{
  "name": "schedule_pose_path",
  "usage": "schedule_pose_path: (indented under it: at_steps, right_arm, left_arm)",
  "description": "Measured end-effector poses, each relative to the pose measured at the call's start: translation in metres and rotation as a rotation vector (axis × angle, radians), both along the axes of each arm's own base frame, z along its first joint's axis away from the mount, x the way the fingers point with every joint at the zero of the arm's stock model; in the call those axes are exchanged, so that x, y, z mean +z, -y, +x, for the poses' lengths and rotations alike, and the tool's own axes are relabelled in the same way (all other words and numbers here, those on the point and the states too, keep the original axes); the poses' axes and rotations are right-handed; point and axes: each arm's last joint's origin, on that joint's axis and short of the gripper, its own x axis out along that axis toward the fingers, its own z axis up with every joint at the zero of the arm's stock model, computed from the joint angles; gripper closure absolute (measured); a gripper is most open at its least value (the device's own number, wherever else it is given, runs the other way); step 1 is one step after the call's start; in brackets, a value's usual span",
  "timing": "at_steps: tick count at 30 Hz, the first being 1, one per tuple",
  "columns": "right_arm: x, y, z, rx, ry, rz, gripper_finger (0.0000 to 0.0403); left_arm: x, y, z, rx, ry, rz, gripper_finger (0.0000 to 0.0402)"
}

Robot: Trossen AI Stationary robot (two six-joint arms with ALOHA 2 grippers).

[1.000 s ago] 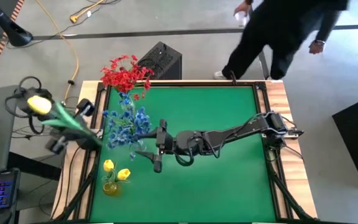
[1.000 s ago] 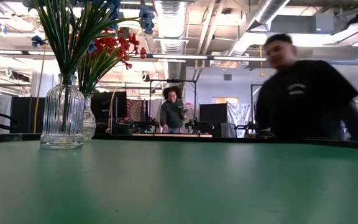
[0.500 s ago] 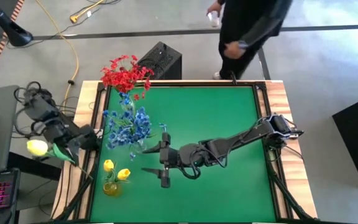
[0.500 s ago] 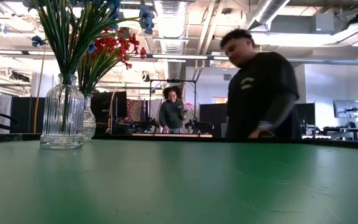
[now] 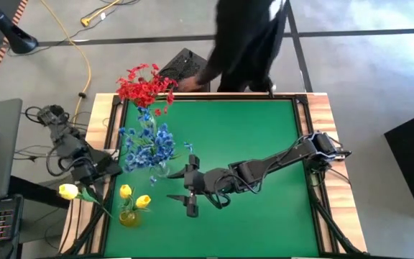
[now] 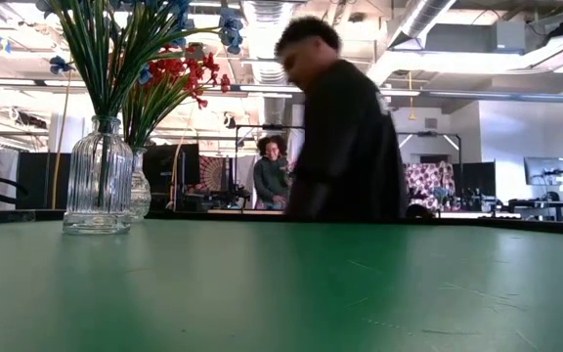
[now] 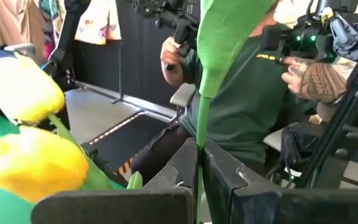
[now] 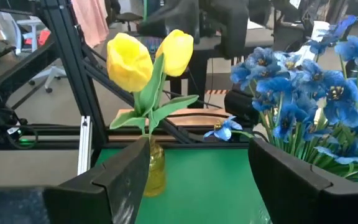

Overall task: Sort flowers into vase by color
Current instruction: Put the yellow flower into the yellow vase

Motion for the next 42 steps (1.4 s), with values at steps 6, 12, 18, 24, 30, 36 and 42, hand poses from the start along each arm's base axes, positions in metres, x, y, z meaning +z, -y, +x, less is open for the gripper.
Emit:
schedule_pose_path:
  at_steps: [6,12,18,24,30,36,42]
  right_arm:
    - [0.0,0.0,0.0,0.0,-0.001,-0.001,0.0104]
    - [-0.001,0.0,0.0,0.0,-0.006,-0.002,0.0104]
    - [-0.001,0.0,0.0,-0.001,-0.01,-0.001,0.0103]
    - [-0.001,0.001,0.0,-0.002,-0.012,-0.002,0.0103]
    - [-0.002,0.001,0.0,-0.003,-0.014,-0.003,0.0103]
    - [-0.002,0.001,0.0,-0.003,-0.016,-0.004,0.0103]
    - [-0.003,0.001,0.0,-0.003,-0.024,-0.009,0.0103]
  left_arm:
    - [-0.024,0.0,-0.001,0.012,0.041,-0.003,0.0401]
    - [-0.04,0.002,0.002,0.019,0.022,0.017,0.0401]
    - [-0.052,0.004,0.005,0.042,0.022,0.054,0.0401]
    - [-0.054,0.005,0.005,0.041,0.021,0.067,0.0401]
    - [-0.059,0.004,0.006,0.047,0.014,0.126,0.0401]
    - [-0.063,0.009,0.01,0.038,0.0,0.158,0.0401]
    - [-0.081,0.016,0.017,0.031,-0.102,0.163,0.0401]
